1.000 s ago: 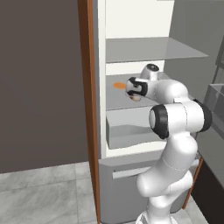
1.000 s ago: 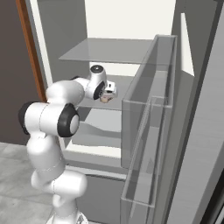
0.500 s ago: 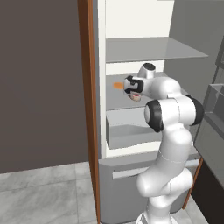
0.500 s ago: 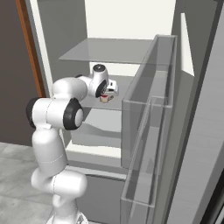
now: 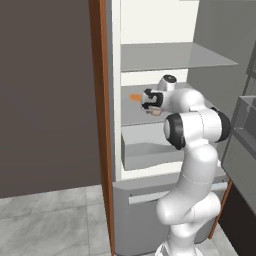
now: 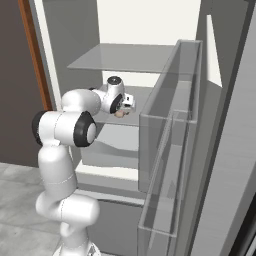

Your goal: Take the steak from the fridge and place it on the digital scale on the counter by the fridge. Wait a few seconds for a reading, then move it to the plate on the dining counter.

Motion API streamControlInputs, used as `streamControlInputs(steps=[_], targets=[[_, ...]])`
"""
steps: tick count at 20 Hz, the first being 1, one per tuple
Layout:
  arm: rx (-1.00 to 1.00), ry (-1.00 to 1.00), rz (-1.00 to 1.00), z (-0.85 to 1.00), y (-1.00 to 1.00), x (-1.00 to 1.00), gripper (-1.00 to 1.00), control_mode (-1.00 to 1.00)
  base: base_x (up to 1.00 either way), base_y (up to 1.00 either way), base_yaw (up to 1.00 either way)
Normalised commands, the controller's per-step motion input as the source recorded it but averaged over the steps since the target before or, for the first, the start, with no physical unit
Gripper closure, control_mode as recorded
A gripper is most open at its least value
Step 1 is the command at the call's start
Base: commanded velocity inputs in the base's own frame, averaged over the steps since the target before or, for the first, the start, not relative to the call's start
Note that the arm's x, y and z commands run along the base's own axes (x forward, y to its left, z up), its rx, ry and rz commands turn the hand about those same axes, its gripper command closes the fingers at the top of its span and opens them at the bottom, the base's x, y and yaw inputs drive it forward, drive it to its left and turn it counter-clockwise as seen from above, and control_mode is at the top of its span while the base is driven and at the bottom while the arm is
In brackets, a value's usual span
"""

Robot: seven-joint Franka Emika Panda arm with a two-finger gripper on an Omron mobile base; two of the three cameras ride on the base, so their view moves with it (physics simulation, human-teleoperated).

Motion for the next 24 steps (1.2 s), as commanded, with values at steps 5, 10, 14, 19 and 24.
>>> streamControlInputs(steps=[5,10,14,19,24], targets=[[0.0,0.0,0.0,-0.24,0.0,0.0,-1.0,-1.0,0.0,0.0,0.0],[0.0,0.0,0.01,0.0,0.0,0.0,-1.0,-1.0,0.0,0.0,0.0],[0.0,0.0,0.0,0.0,0.0,0.0,1.0,-1.0,0.0,0.0,0.0],[0.0,0.0,0.0,0.0,0.0,0.0,1.0,-1.0,0.0,0.0,0.0],[0.0,0.0,0.0,0.0,0.0,-0.08,1.0,-1.0,0.0,0.0,0.0]])
